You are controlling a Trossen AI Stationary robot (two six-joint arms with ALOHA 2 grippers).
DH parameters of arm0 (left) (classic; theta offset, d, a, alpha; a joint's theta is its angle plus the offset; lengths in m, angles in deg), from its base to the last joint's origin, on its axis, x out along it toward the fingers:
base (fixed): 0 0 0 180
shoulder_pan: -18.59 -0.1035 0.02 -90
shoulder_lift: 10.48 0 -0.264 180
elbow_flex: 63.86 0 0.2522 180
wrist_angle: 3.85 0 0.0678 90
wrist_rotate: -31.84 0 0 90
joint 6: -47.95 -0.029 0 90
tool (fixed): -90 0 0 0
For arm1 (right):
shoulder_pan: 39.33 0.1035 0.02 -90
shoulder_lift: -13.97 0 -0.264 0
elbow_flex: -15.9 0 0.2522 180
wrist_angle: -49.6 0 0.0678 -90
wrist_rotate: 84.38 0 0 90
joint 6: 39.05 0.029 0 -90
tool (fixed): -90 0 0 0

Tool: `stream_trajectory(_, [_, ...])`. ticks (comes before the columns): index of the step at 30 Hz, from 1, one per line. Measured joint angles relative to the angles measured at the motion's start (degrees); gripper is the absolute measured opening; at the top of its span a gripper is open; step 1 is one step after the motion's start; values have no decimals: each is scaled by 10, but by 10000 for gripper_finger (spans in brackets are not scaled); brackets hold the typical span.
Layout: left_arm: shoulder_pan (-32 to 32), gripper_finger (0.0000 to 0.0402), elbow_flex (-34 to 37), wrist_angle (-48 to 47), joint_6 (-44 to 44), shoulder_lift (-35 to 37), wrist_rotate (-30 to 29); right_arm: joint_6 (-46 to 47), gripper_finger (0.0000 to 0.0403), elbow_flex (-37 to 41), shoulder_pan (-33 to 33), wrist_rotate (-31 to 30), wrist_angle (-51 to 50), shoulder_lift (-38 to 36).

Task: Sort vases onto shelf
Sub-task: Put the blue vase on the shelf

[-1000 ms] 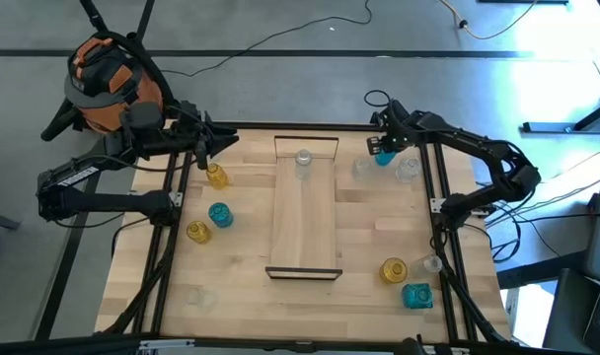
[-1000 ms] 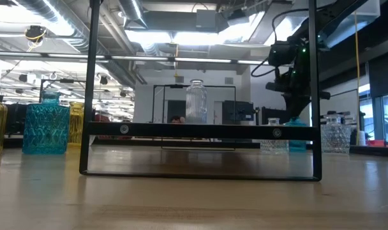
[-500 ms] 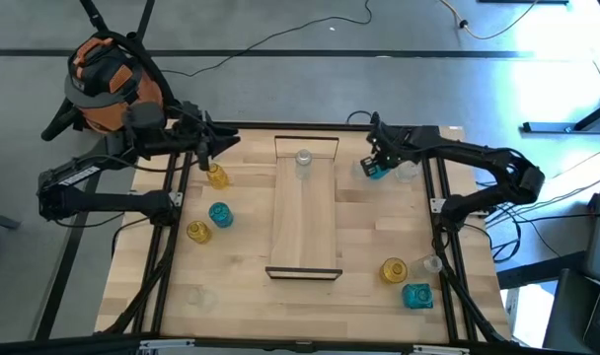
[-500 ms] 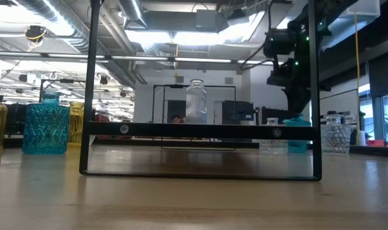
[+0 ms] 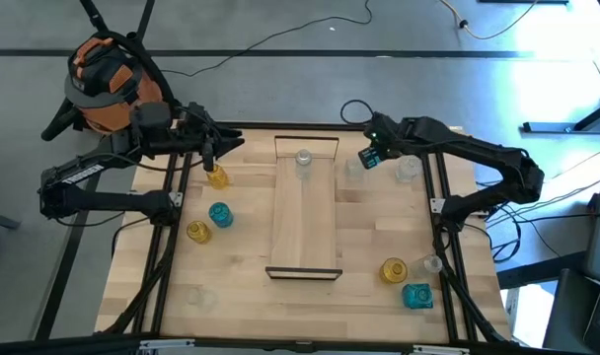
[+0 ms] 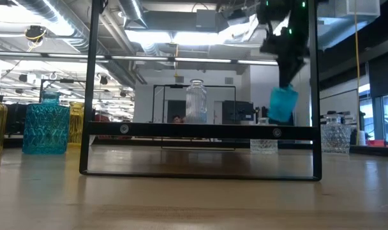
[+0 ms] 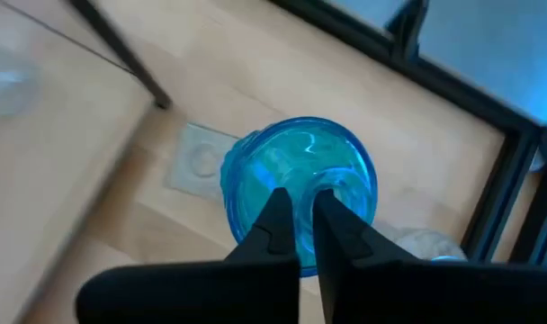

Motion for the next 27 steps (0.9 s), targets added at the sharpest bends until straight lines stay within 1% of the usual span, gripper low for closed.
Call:
stream_trajectory(4, [0,149,0,-2,0,-7,7,-5,1,-49,21,-18,-41,0])
stream_trajectory(8, [0,149,0,-3,0,-12,15,-8,1,-74,40,-18,-62,-1])
stream_trajectory(14, [5,149,0,-3,-3,-18,18,-31,1,-78,103,13,-66,5])
stream_trajectory(20, [14,149,0,-1,-22,-18,13,-36,1,-78,188,17,-55,16])
stream_trajectory(23, [17,149,0,0,-23,-17,13,-36,1,-78,220,16,-49,21])
stream_trajectory(25, [17,149,0,0,-29,-18,13,-42,1,-78,238,11,-32,27])
stream_trajectory(27, [17,149,0,0,-32,-18,13,-73,1,-78,254,8,4,36])
